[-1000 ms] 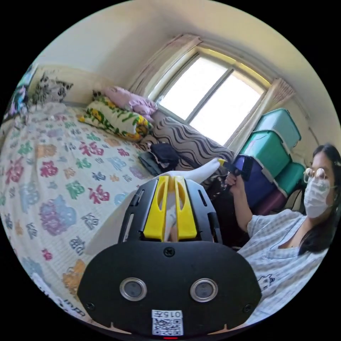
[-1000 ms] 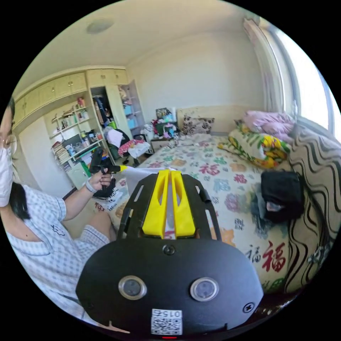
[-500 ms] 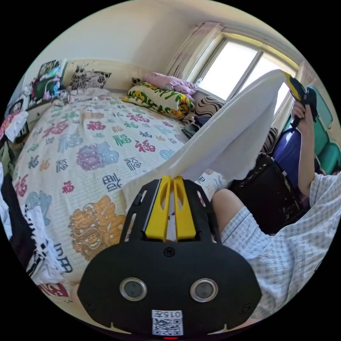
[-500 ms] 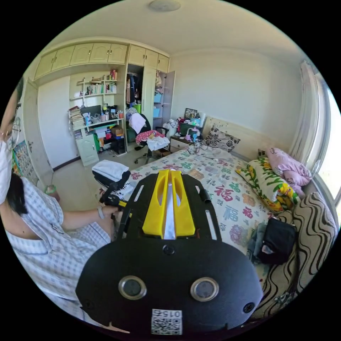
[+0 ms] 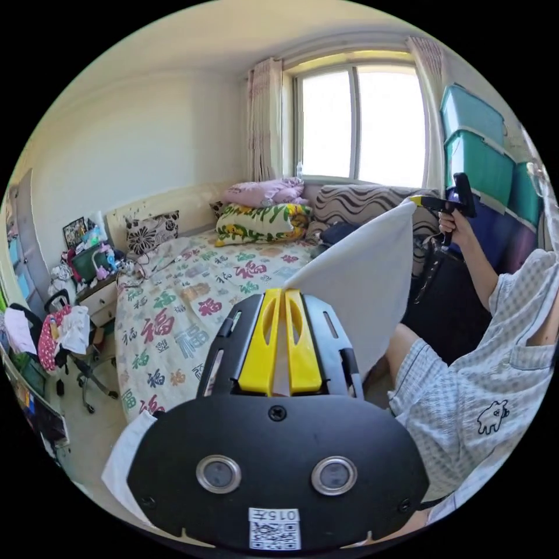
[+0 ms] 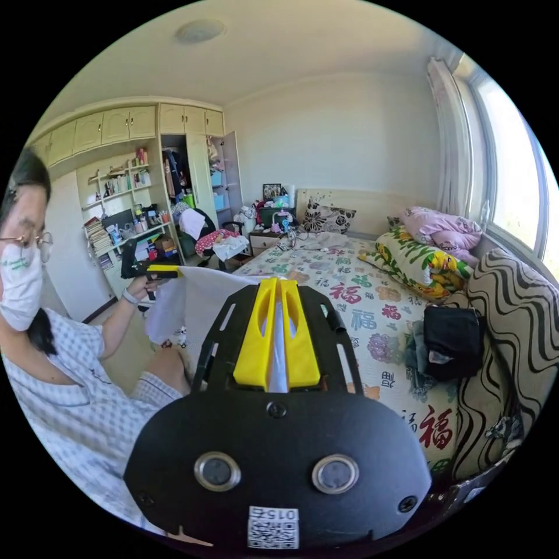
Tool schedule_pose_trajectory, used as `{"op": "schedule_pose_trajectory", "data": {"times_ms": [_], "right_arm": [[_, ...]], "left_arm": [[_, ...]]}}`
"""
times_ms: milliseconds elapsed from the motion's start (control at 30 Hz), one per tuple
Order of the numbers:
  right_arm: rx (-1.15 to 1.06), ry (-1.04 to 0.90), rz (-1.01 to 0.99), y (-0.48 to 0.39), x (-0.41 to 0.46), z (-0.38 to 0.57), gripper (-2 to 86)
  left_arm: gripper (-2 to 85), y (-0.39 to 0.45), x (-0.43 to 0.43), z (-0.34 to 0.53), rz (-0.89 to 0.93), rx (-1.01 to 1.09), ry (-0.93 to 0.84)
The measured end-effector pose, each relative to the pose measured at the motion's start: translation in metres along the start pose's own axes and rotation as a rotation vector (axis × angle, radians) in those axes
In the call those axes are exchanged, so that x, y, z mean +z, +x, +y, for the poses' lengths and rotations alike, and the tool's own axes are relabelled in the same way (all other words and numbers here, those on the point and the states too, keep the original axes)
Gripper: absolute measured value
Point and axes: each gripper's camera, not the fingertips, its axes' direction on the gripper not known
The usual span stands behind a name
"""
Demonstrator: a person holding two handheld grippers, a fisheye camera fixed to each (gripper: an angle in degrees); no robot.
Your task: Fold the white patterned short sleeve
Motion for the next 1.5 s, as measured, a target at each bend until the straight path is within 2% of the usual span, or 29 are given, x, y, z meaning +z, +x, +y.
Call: {"op": "schedule_pose_trajectory", "data": {"times_ms": [133,200,300,333,433,600,700,933,1000,1167,1333,1500], "right_arm": [[0.067,-0.128,0.086,0.04,0.098,0.01,-0.3],[0.128,-0.27,0.137,0.076,0.192,0.026,0.1],[0.252,-0.512,0.184,0.111,0.294,0.071,-0.5],[0.245,-0.529,0.17,0.11,0.304,0.08,-0.5],[0.01,-0.547,0.021,0.079,0.328,0.13,0.2],[-0.412,-0.754,-0.091,0.011,0.378,0.244,4.2],[-0.529,-0.817,-0.125,-0.009,0.417,0.286,6.3],[-0.579,-0.95,-0.124,0.013,0.491,0.332,6.3],[-0.553,-0.961,-0.147,0.034,0.501,0.338,1.8],[-0.351,-0.897,-0.197,0.101,0.49,0.321,-0.7],[-0.149,-0.74,-0.208,0.188,0.456,0.266,-0.9],[-0.033,-0.555,-0.225,0.287,0.448,0.178,-0.9]], "left_arm": [[0.3,-0.029,0.085,-0.009,0.018,-0.038,-0.176],[0.4,-0.049,0.168,0.007,-0.045,-0.113,-0.307],[0.5,-0.054,0.247,0.05,-0.175,-0.187,-0.481],[0.5,-0.051,0.253,0.059,-0.188,-0.198,-0.492],[1.1,-0.026,0.244,0.099,-0.059,-0.191,-0.441],[3.5,0.028,0.227,0.173,0.073,-0.081,-0.535],[5.9,0.045,0.244,0.197,0.092,-0.034,-0.6],[7.9,0.065,0.3,0.228,0.075,0.12,-0.769],[6.9,0.063,0.314,0.242,0.062,0.147,-0.828],[2.4,0.049,0.31,0.24,0.069,0.131,-0.821],[1.6,0.019,0.272,0.183,0.095,0.098,-0.671],[1.5,-0.038,0.26,0.094,-0.061,0.208,-0.522]]}}
